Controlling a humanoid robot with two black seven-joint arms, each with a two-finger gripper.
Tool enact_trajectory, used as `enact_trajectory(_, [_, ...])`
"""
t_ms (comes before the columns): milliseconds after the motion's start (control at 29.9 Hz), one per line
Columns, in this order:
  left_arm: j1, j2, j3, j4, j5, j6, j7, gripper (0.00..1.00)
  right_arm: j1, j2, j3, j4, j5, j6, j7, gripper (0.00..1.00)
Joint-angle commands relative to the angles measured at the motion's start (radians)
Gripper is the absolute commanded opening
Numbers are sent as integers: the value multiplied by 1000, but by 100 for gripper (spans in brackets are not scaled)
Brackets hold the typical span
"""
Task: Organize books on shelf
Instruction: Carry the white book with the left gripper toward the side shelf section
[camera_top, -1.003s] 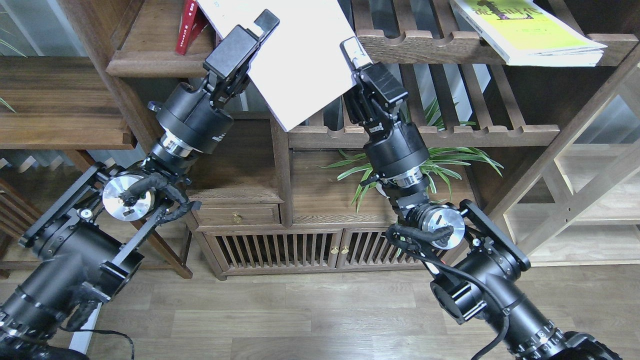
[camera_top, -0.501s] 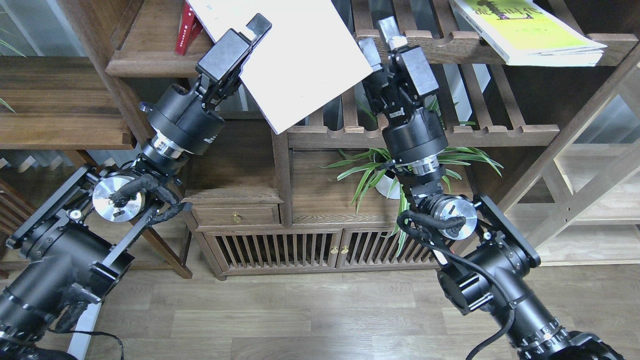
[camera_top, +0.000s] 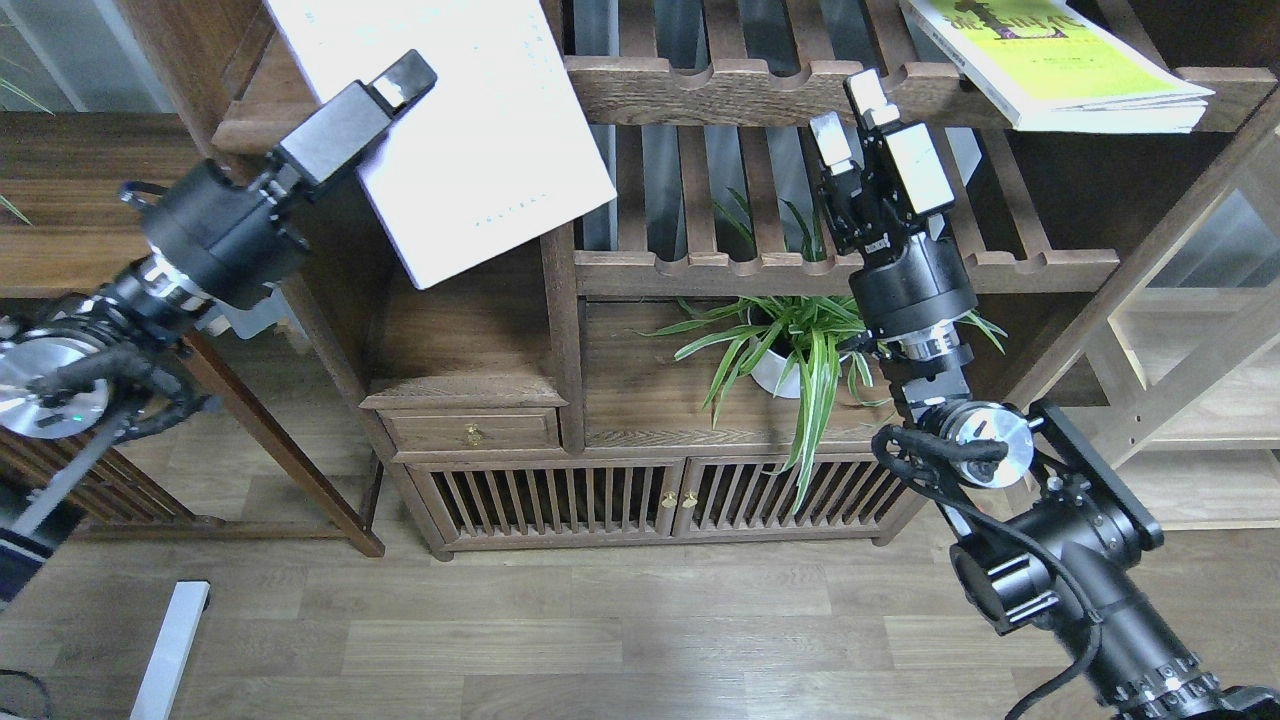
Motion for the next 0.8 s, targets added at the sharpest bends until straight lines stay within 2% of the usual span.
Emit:
enact_trajectory(0, [1, 101, -21, -17, 4, 0, 0, 0, 1, -9, -2, -8, -4, 0, -3, 84])
enact_trajectory(100, [1, 185, -62, -40, 8, 0, -2, 0, 3, -23, -9, -23, -5, 0, -5, 84])
enact_trajectory(401, [2, 318, -214, -56, 106, 0, -2, 0, 3, -24, -15, -40, -5, 0, -8, 84])
enact_trajectory(769, [4, 322, -260, 1, 277, 0, -15, 0, 0, -67, -45, -38, -12, 0, -9, 84])
